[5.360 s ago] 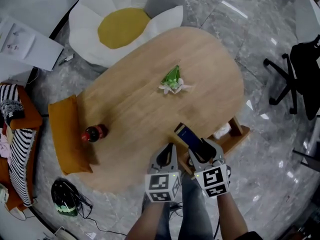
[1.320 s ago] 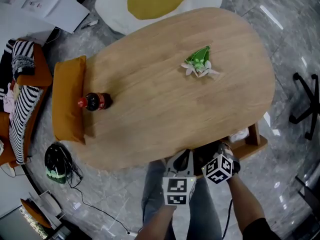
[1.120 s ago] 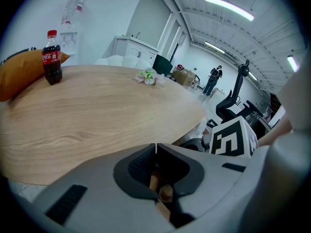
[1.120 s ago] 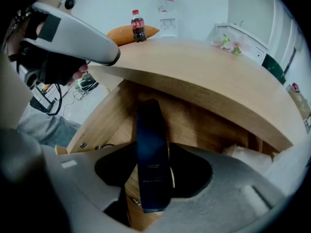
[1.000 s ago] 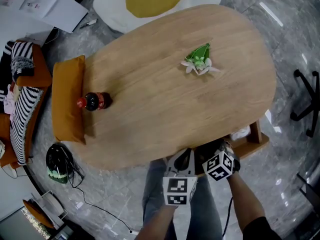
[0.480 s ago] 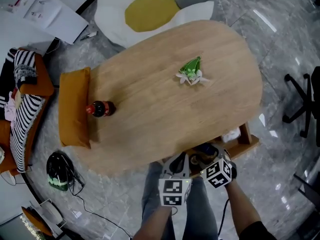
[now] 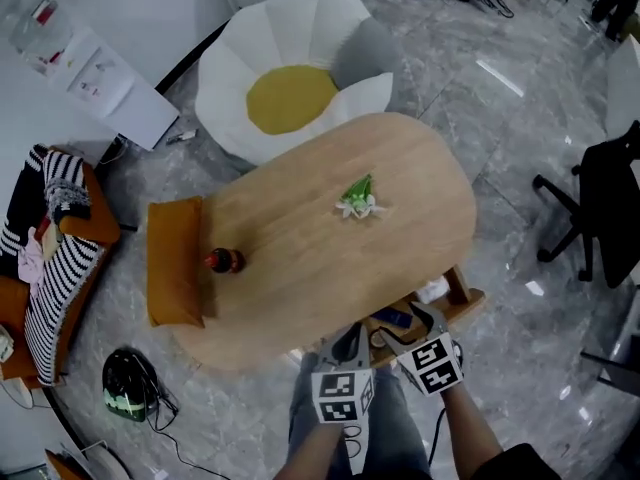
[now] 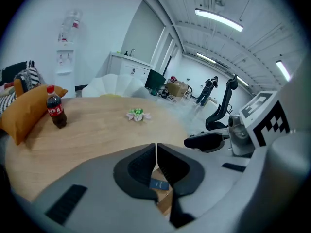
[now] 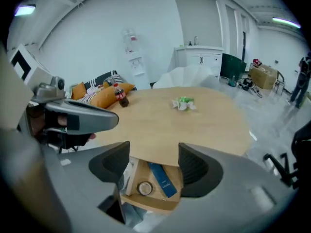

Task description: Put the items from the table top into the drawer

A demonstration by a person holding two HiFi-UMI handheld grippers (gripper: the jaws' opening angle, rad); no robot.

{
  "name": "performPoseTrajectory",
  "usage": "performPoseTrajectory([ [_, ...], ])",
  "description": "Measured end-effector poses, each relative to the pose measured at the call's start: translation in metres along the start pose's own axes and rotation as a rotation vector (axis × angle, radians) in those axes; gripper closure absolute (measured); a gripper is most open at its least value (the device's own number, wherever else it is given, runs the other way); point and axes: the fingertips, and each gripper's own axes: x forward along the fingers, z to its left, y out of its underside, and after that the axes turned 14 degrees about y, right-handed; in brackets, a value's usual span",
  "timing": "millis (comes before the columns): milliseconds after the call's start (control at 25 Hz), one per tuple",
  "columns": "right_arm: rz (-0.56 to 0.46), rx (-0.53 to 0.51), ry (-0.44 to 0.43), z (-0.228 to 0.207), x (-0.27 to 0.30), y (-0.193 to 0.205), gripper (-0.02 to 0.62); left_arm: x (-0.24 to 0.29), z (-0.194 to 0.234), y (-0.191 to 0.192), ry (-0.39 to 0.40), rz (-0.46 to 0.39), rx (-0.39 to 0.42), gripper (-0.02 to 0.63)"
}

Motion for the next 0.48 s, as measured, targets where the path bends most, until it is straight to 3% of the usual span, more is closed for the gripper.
performPoseTrajectory([
  [480, -0.302, 0.055, 0.133, 0.001, -0.121, -0.132, 0.288, -0.077, -0.05, -0.12, 0.068, -0.2, 0.096, 0.589],
])
